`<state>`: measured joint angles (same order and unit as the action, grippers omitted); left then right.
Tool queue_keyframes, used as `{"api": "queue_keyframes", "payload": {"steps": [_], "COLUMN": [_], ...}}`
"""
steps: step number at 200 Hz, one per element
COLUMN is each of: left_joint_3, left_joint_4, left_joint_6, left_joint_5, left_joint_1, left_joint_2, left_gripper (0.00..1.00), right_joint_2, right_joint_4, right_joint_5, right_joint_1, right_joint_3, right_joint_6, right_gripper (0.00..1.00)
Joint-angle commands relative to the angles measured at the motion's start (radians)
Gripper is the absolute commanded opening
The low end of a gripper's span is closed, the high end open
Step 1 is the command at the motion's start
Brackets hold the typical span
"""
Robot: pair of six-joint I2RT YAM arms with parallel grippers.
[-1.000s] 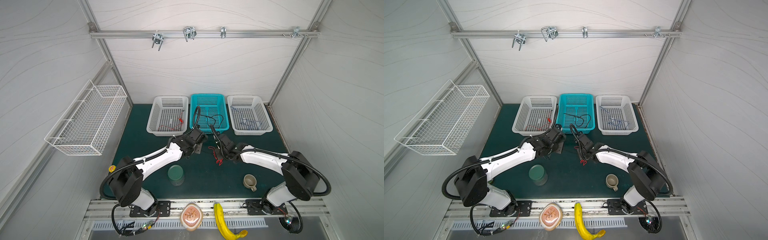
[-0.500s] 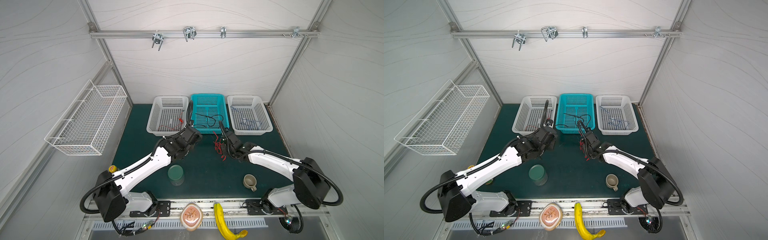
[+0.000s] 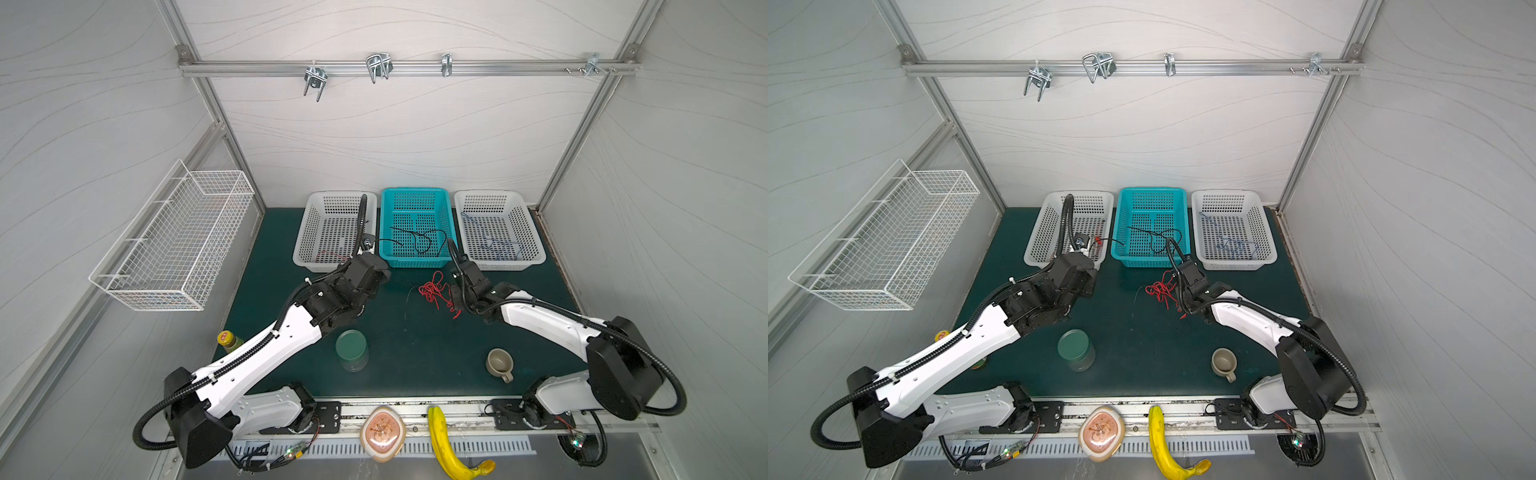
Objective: Untangle the cables
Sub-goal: 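Pull the black wire away with the left gripper while the right holds the red tangle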
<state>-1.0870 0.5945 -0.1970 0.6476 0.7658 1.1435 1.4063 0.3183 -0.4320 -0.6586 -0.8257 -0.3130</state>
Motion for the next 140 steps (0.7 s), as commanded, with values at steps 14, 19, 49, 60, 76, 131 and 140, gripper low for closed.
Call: {"api": "queue_keyframes", "payload": {"steps": [14,19,49,60,76,131,140], "left_joint_3": [-0.021,-0.019,-0.007,-0.001,0.008,0.03,0.032], "left_joint_4": [0.017,0.019,0.028,0.03,0.034,0.05,0.051], "left_joint_6": [0.018,0.018,0.015,0.012,0.011,0.014,0.011], "left_joint_5": [0.09,0.092,0.102,0.102,0.102,0.11,0.104], "left_joint_1": [-0.029,-0.031,-0.059,-0.07,-0.086,-0.117,-0.118], "left_joint_2": [-0.045,-0.049,-0.076,-0.087,-0.105,-0.148,-0.15], "left_gripper": [0.0,0.0,0.0,0.0,0.0,0.0,0.0], "right_joint_2": [-0.036,-0.038,-0.053,-0.057,-0.065,-0.065,-0.06], "right_joint_4": [0.083,0.084,0.096,0.101,0.105,0.119,0.122], "right_joint_5": [-0.061,-0.06,-0.056,-0.053,-0.051,-0.027,-0.008], "right_joint_1": [0.051,0.057,0.09,0.104,0.121,0.154,0.153], "right_joint_3": [0.028,0.029,0.039,0.04,0.042,0.03,0.021], "right_joint_6": [-0.029,-0.031,-0.039,-0.044,-0.049,-0.06,-0.057], "right_gripper": [0.0,0.0,0.0,0.0,0.0,0.0,0.0]}}
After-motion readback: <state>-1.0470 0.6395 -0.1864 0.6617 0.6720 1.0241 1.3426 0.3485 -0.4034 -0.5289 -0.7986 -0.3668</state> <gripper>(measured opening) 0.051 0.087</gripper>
